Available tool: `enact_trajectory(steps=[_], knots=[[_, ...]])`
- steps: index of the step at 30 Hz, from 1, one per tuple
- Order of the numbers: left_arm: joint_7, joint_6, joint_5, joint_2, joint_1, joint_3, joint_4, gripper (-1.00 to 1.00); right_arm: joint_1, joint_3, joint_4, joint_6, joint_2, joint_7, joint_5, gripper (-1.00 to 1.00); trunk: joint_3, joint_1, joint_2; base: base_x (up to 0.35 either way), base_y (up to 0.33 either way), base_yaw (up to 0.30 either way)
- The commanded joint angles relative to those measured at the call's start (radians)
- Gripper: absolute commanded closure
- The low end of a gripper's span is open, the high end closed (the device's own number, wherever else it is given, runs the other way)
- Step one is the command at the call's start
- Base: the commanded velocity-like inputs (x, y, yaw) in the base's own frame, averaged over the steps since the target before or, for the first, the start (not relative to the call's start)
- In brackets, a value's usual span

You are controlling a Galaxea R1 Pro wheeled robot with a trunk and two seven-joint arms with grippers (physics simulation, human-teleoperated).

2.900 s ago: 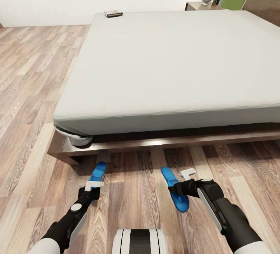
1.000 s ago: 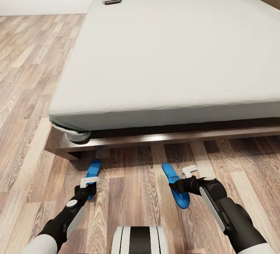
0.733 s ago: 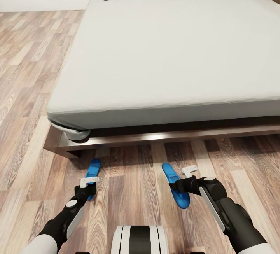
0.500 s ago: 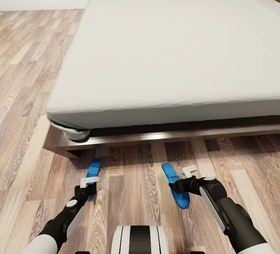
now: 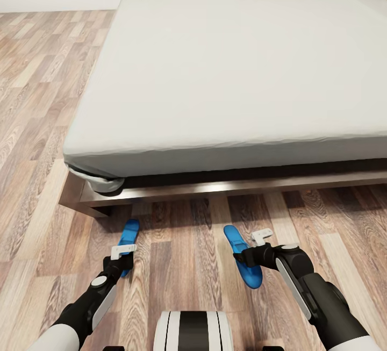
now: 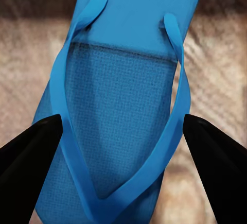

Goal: In the bedroom, move the book from the bed onto either nightstand, and place the two sandals side by side next to the bed.

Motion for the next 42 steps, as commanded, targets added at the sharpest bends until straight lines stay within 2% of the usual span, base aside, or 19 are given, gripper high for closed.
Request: enact_trajectory(steps=[1, 4, 5, 24, 28, 36, 42], knots=[[0.008, -0.004, 0.01, 0.001, 0.0, -0.008, 0.0, 1.0, -0.001, 0.001, -0.001, 0.005, -0.001, -0.004, -0.009, 1.0, -0.001, 0.0, 0.0, 0.0, 0.0, 0.0], [0.008, -0.004, 0.01, 0.001, 0.0, -0.009, 0.0, 1.0, -0.001, 0.001, -0.001, 0.005, -0.001, -0.004, -0.008, 1.0, -0.001, 0.0, 0.0, 0.0, 0.0, 0.0], [0.008, -0.004, 0.01, 0.001, 0.0, -0.009, 0.001, -1.0, -0.001, 0.001, -0.001, 0.005, -0.001, -0.004, -0.008, 1.0, -0.001, 0.0, 0.0, 0.0, 0.0, 0.0], [0.008, -0.005, 0.01, 0.001, 0.0, -0.009, 0.0, -1.0, -0.001, 0.001, -0.001, 0.006, -0.001, -0.004, -0.007, 1.0, -0.001, 0.0, 0.0, 0.0, 0.0, 0.0], [0.008, -0.006, 0.01, 0.001, 0.0, -0.009, 0.0, -1.0, -0.001, 0.001, -0.001, 0.006, -0.001, -0.004, -0.007, 1.0, 0.015, -0.002, 0.001, 0.0, 0.0, 0.0], [0.008, -0.006, 0.009, 0.001, 0.0, -0.009, 0.0, -1.0, -0.001, 0.001, -0.001, 0.006, -0.001, -0.004, -0.008, 1.0, 0.015, -0.002, 0.001, 0.0, 0.0, 0.0], [0.008, -0.004, 0.008, 0.001, 0.0, -0.009, 0.0, -1.0, -0.001, 0.001, -0.001, 0.005, -0.001, -0.004, -0.012, 1.0, 0.034, -0.004, 0.002, 0.0, 0.0, 0.0]])
